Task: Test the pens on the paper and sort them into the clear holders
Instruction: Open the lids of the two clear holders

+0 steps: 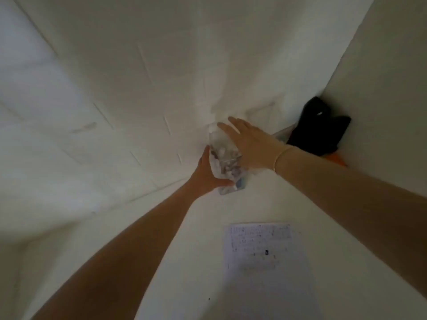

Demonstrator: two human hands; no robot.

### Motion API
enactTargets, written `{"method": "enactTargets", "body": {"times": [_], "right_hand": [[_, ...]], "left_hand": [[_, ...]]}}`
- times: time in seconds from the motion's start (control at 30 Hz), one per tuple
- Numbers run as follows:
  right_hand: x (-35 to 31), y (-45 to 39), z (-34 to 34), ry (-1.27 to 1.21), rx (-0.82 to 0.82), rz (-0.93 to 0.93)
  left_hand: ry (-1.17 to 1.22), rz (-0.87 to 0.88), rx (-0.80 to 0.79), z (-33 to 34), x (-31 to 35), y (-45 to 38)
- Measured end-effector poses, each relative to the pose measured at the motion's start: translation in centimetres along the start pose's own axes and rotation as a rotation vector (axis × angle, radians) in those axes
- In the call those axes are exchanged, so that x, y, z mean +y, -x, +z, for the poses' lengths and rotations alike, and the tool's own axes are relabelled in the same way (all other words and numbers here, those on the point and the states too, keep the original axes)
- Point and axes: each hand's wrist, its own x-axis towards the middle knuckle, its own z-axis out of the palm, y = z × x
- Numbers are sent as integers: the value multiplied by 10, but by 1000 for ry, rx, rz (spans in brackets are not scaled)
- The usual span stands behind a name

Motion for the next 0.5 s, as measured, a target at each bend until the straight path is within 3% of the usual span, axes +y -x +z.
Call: {"method": "enactTargets", "body": {"times": [0.17,0.27,0.37,0.5], "right_hand": [[2,-31,-16,5,-229,-23],[8,-42,-28,-119,-314,8],[23,-37,-48,-460,-386,113],[50,-9,-62,-1156,-384,220]], "left_hand": [[-22,-105,-65,5,-22,-17],[-89,-78,-62,4,-25,-15],[-139,-9,-79,-1,-28,-15],[-285,70,-155,-14,-18,2]]}}
